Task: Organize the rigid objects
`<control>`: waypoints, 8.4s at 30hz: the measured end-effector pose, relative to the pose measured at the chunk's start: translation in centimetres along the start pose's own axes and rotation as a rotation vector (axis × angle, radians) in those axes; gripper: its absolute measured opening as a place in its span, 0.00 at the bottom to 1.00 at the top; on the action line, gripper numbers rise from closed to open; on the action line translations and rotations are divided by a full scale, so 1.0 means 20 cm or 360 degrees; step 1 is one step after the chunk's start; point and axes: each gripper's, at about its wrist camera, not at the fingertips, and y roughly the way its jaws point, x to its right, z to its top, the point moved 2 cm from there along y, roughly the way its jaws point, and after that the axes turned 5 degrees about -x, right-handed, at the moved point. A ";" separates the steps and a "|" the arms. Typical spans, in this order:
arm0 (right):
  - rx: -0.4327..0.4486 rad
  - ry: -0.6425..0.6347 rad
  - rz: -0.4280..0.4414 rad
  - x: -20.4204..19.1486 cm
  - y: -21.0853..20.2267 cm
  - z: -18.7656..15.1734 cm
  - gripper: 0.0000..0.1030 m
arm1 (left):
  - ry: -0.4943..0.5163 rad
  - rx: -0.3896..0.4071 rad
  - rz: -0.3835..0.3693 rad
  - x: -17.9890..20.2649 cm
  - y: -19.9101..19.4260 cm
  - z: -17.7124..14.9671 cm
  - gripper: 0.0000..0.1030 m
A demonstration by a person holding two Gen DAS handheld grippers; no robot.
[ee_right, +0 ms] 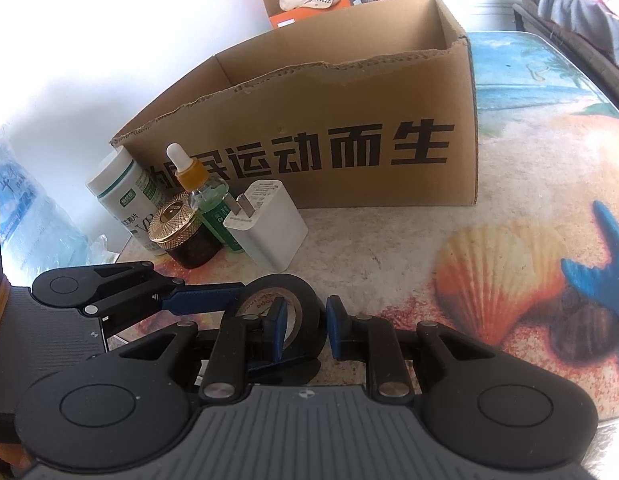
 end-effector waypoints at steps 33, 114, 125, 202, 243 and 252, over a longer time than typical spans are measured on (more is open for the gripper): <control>0.0515 -0.0411 0.0006 -0.43 -0.53 0.46 0.23 | 0.0119 0.0613 0.0256 -0.10 -0.69 0.33 0.64; 0.0190 0.0428 0.0378 0.21 -0.09 0.34 0.46 | 0.0002 0.0396 0.0225 -0.03 -0.20 0.04 0.98; 0.0091 0.0524 0.0494 0.22 0.11 0.33 0.43 | -0.0030 0.0309 0.0269 -0.04 -0.08 0.01 0.67; 0.0103 0.0844 0.0438 0.37 -0.02 0.04 0.35 | -0.0079 0.0092 0.0062 0.12 0.01 0.12 0.25; 0.0080 0.0832 0.0449 0.35 -0.03 0.03 0.35 | -0.0093 0.0082 0.0075 0.10 -0.02 0.10 0.26; 0.0080 0.0831 0.0447 0.36 -0.02 0.03 0.35 | -0.0076 0.0097 0.0078 0.11 -0.04 0.10 0.26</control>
